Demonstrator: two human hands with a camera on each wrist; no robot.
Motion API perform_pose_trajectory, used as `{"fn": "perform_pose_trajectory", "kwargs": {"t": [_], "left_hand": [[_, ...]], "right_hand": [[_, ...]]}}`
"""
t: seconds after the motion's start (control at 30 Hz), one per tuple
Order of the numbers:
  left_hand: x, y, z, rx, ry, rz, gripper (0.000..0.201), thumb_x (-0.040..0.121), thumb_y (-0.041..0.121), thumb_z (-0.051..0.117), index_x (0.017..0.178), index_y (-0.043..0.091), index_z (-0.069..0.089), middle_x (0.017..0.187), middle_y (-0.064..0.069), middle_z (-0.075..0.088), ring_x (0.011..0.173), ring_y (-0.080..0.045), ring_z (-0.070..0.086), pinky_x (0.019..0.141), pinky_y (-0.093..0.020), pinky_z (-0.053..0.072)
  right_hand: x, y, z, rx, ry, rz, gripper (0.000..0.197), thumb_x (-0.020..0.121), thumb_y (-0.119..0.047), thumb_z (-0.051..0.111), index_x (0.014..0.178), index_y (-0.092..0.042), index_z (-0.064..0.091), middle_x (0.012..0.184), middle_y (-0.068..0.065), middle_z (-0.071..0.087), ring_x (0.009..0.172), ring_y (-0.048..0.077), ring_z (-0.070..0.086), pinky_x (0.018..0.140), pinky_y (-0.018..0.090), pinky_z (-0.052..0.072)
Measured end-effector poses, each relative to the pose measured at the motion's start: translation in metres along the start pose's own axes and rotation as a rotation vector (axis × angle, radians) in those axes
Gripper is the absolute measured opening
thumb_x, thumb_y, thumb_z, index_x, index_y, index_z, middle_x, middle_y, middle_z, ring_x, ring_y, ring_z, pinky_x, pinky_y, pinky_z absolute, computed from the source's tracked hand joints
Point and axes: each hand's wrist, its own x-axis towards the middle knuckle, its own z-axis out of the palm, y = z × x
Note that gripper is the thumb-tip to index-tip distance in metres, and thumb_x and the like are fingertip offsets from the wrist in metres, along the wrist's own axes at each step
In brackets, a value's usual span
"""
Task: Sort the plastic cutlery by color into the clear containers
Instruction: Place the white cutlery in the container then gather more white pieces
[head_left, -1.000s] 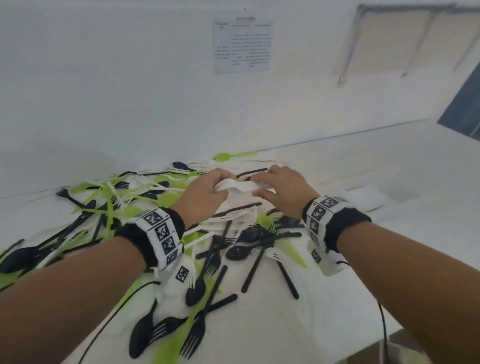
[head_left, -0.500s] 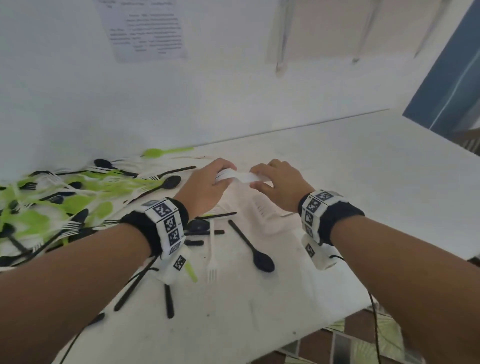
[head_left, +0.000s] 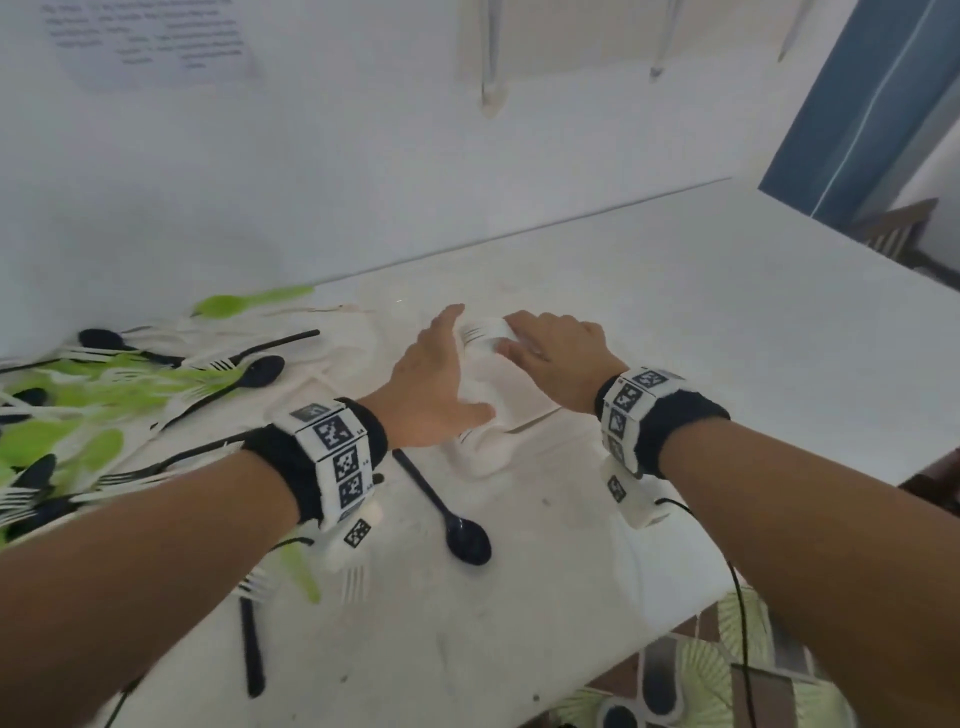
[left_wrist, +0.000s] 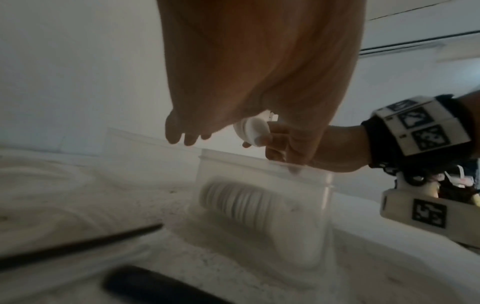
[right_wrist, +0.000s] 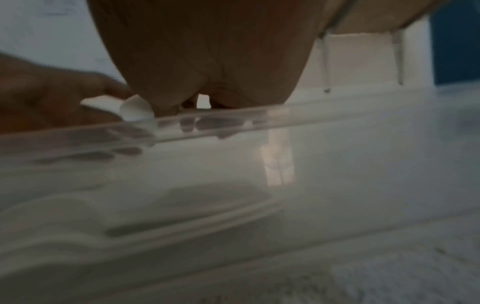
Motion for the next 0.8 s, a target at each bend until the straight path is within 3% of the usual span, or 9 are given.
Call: {"fn": "perform_pose_trajectory", "kwargs": {"t": [0.1, 0.33, 0.53, 0.8], "left_hand": [[0.003, 0.007, 0.014, 0.115, -0.141, -0.091, 0.124, 0.080, 0.053, 0.079, 0.160, 0.017, -0.009, 0.164, -0.007, 0.014, 0.151, -0.026, 0.016, 0.123, -0.043, 0.021], [0.025, 0.001, 0.025, 0.434, -0.221, -0.260, 0.137, 0.065, 0.084, 0.065, 0.156, 0.020, -0.016, 0.168, -0.009, -0.003, 0.154, -0.037, 0.005, 0.125, -0.053, 0.015], [0.019, 0.021, 0.034, 0.475, -0.125, -0.379, 0.119, 0.080, 0.064, 0.072, 0.156, 0.014, -0.005, 0.166, -0.012, 0.001, 0.153, -0.036, 0.011, 0.124, -0.057, 0.014], [0.008, 0.025, 0.040, 0.309, 0.003, -0.392, 0.113, 0.084, 0.042, 0.078, 0.161, 0.013, 0.000, 0.169, -0.009, 0.004, 0.155, -0.029, 0.009, 0.125, -0.043, 0.016]], "right_hand": [[0.005, 0.018, 0.004, 0.000, -0.076, -0.004, 0.048, 0.102, -0.065, 0.023, 0.130, -0.032, 0.044, 0.107, -0.001, 0.063, 0.103, 0.028, 0.058, 0.094, 0.047, 0.036], [0.008, 0.028, 0.016, 0.039, -0.097, -0.094, 0.045, 0.105, -0.058, 0.021, 0.142, -0.037, 0.034, 0.116, 0.003, 0.064, 0.110, 0.031, 0.059, 0.097, 0.050, 0.036], [0.015, 0.033, 0.021, 0.088, -0.122, -0.153, 0.040, 0.106, -0.054, 0.023, 0.141, -0.038, 0.033, 0.119, 0.006, 0.064, 0.111, 0.032, 0.058, 0.096, 0.051, 0.034], [0.017, 0.033, 0.022, 0.131, -0.124, -0.185, 0.038, 0.107, -0.052, 0.026, 0.139, -0.034, 0.037, 0.122, 0.008, 0.063, 0.111, 0.035, 0.058, 0.096, 0.051, 0.038]]}}
